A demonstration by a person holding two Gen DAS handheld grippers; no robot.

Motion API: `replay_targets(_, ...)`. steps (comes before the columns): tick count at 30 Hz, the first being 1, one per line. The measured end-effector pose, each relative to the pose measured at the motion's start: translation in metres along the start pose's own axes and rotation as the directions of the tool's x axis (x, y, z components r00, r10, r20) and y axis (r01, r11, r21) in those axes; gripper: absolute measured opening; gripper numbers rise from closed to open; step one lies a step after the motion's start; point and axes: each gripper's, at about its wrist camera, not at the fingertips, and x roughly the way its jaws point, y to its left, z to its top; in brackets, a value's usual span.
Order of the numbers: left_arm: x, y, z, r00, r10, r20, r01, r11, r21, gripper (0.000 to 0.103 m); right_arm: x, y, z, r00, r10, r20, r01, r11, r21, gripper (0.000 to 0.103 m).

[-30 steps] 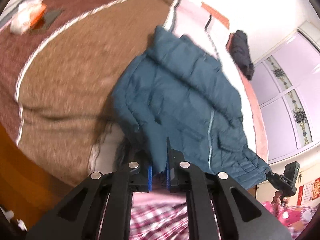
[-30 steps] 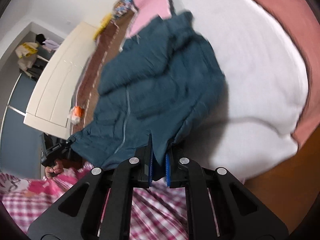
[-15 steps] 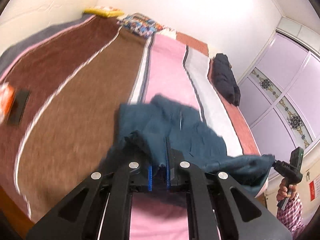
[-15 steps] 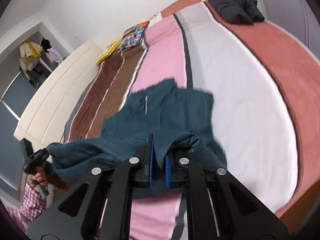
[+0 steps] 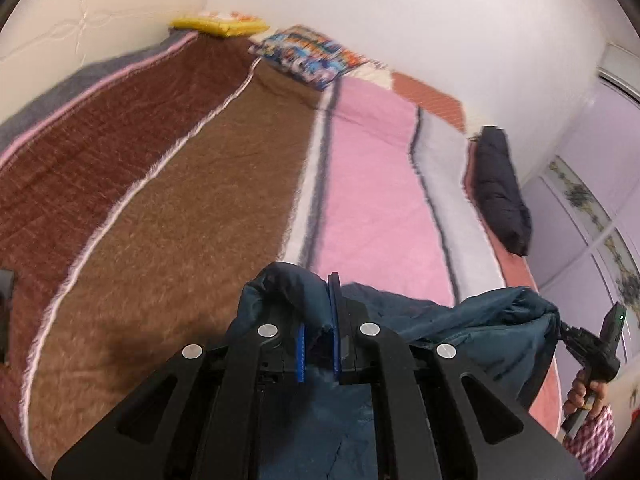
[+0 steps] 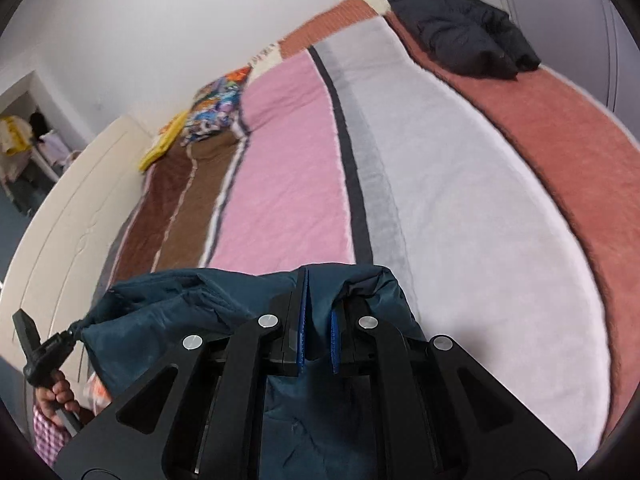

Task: Fold large clothes
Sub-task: 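Lift the hem with both grippers and fold it toward the collar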

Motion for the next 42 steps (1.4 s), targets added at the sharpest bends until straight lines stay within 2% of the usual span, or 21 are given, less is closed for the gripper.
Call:
replay_targets(4,0.055,0.015,0.006,0.998,0.032,-0.048,-0.033,0.999,-0.029,0.009,0.066,-0.012,0.01,0.998,-0.045,-0.047,0.046,0.999,0.02,0.01)
replay_targets(8,0.104,0.029,0.002,0.991,0.073,-0.111,-0.077,0.996,-0.034,0.009,0.116,-0.024,0.004,0.99,-0.095,-0.103,0.096,0.995,0.006,0.01)
replay_targets(13,0.147,0.04,-0.008,0.98,0.108,-0.169,-0.116,0.993,-0.036,0.009,0.159,-0.041,-0.009,0.978,-0.141,-0.156,0.145,0.989,0.009,0.01)
replay_targets(17,0.168,0.044,-0.016,0.97,0.132,-0.206,-0.143,0.989,-0.042,0.013,0.177,-0.053,-0.02,0.969,-0.143,-0.203,0.154,0.987,0.039,0.011)
replay_targets(20,0.168,0.051,-0.013,0.971,0.087,-0.222,-0.119,0.984,-0.135,0.017,0.172,-0.06,-0.022,0.969,-0.108,-0.222,0.131,0.987,0.094,0.014)
replay_targets(22,0.16,0.055,-0.007,0.978,0.036,-0.206,-0.076,0.978,-0.192,0.025,0.163,-0.064,-0.017,0.974,-0.066,-0.217,0.098,0.985,0.141,0.019)
replay_targets(24,0.145,0.056,0.002,0.985,-0.019,-0.174,-0.022,0.973,-0.228,0.029,0.15,-0.065,-0.011,0.979,-0.012,-0.202,0.051,0.981,0.189,0.025)
replay_targets(27,0.127,0.047,0.012,0.99,-0.05,-0.134,0.018,0.973,-0.23,0.039,0.132,-0.067,-0.003,0.983,0.053,-0.177,-0.01,0.972,0.235,0.033)
replay_targets(29,0.117,0.043,0.016,0.995,-0.036,-0.092,0.015,0.976,-0.217,0.047,0.124,-0.063,-0.001,0.984,0.058,-0.17,-0.016,0.971,0.238,0.036)
replay_targets(31,0.1,0.038,0.021,1.0,-0.013,-0.018,0.009,0.981,-0.195,0.054,0.12,-0.06,0.0,0.985,0.056,-0.163,-0.016,0.971,0.238,0.039)
replay_targets(32,0.098,0.037,0.022,1.0,-0.01,-0.011,0.008,0.981,-0.195,0.054,0.117,-0.059,0.0,0.986,0.054,-0.158,-0.016,0.972,0.235,0.04)
replay_targets(34,0.092,0.036,0.022,1.0,-0.008,-0.011,0.006,0.982,-0.188,0.054,0.113,-0.056,0.001,0.989,0.043,-0.143,-0.01,0.974,0.225,0.05)
replay_targets(37,0.088,0.024,0.012,1.0,-0.004,-0.03,0.001,0.995,-0.1,0.054,0.102,-0.058,0.006,0.996,0.028,-0.087,-0.008,0.976,0.218,0.057)
replay_targets(39,0.091,0.015,0.006,0.999,-0.001,-0.047,-0.001,0.999,-0.035,0.052,0.095,-0.06,0.009,0.998,0.014,-0.054,-0.002,0.973,0.229,0.057)
replay_targets(41,0.097,0.005,-0.003,0.997,-0.001,-0.073,0.003,1.0,0.026,0.041,0.087,-0.059,0.008,1.0,0.008,-0.029,-0.002,0.977,0.211,0.056)
replay_targets(42,0.101,0.003,-0.007,0.996,0.003,-0.084,0.002,0.999,0.054,0.033,0.087,-0.057,0.006,0.999,0.002,-0.034,0.005,0.982,0.191,0.041)
